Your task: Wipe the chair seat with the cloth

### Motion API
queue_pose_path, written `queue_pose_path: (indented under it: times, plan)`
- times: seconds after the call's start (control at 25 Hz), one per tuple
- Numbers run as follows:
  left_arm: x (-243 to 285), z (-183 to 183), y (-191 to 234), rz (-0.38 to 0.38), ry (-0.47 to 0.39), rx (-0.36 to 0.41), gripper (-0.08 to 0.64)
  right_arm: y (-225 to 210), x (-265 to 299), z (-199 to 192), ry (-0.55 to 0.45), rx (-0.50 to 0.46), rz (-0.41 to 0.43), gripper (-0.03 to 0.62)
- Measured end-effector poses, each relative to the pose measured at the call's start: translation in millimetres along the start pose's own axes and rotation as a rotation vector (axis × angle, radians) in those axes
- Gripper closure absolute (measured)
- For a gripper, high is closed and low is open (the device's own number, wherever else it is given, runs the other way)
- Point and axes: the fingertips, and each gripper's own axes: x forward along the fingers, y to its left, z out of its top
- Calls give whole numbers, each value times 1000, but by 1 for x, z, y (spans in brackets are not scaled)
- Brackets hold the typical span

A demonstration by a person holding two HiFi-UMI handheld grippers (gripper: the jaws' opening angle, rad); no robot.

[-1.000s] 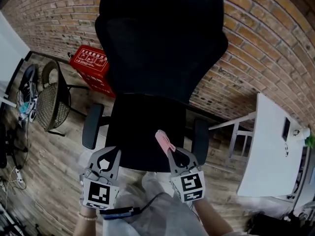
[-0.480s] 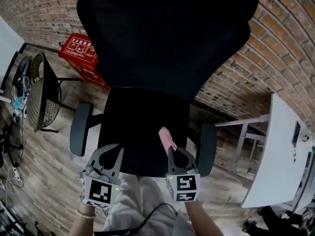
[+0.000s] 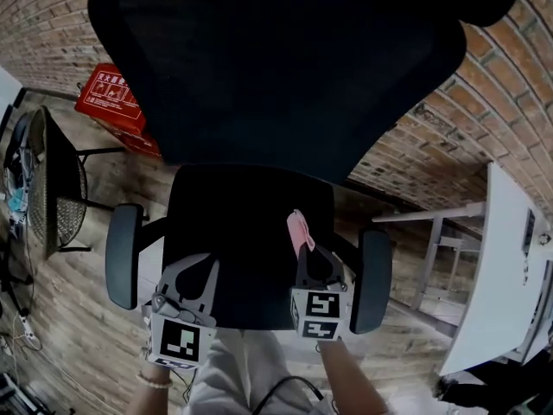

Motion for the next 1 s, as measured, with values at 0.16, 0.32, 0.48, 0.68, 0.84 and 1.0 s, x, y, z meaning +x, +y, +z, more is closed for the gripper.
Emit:
queue_pose_path:
  times: [0.16,0.32,0.48,0.68,0.84,1.0]
  plan:
    - [20,-6,5,-42,4,20,541,-18,31,2,-2,-16,-71,543]
    - [36,-7,11,-67,-2,56,541,-42,57,-1,38,-52,-169,543]
    - [45,-13,18,-89,-4,64,541,-70,73,-1,64,-57,-295,543]
    - [49,-25,31,-104,1,57,541,-89,86,3,91,-81,-409,543]
    - [53,-41,42,-110,13,47,541,-95,100,-8,120,-53,-448,543]
    - [57,-55,49,-110,15,48,541,-92,117,-24,153,-25,-439,543]
